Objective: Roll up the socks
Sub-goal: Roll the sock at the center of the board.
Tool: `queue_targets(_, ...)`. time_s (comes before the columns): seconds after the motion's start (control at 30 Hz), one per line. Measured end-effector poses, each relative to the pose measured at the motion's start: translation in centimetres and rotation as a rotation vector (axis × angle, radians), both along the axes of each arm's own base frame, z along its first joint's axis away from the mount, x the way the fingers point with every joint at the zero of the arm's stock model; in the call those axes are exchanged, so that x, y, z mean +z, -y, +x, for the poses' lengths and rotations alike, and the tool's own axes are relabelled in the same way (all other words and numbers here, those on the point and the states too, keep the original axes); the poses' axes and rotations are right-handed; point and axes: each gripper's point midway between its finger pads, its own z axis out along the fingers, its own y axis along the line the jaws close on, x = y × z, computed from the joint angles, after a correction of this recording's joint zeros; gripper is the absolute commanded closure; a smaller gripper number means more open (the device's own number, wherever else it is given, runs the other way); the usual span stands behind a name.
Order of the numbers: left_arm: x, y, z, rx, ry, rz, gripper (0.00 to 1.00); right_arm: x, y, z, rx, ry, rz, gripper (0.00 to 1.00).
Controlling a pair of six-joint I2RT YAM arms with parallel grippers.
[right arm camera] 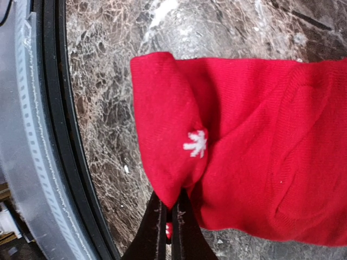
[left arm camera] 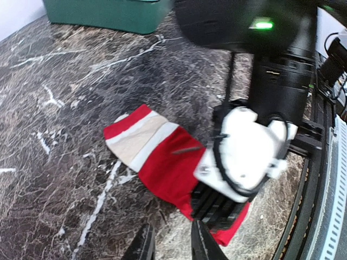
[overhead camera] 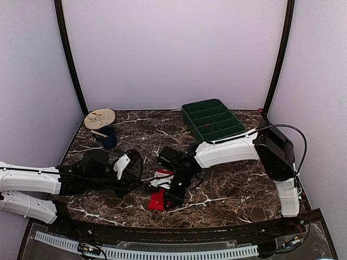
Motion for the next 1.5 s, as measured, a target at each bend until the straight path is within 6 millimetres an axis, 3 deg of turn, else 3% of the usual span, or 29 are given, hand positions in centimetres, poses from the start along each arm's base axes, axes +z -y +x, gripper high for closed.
queue_targets(0.33,0.2,1.9,-3.0,-0.114,0.07,0.035,0.74,-0.1,-0.1,-0.1,-0.019,-0.202,-0.009,1.0)
queue_targets(0.7,-2.2,5.1,-5.9,-0.27,0.069,0.149,0.66,-0.1,0.5,-0.4,-0.037,-0.314,-0.028,1.0)
queue_targets(0.9,-3.6,6.0,-6.5,-0.318,0.061,0.209,0.55,-0.1,0.7,-0.5,-0.04,-0.323,-0.035,1.0)
queue_targets(1.5,-6.4,6.2,-6.7,-0.407,0.042,0.352,0.56,0.0,0.8,-0.6,-0.027,-0.331,-0.025,1.0)
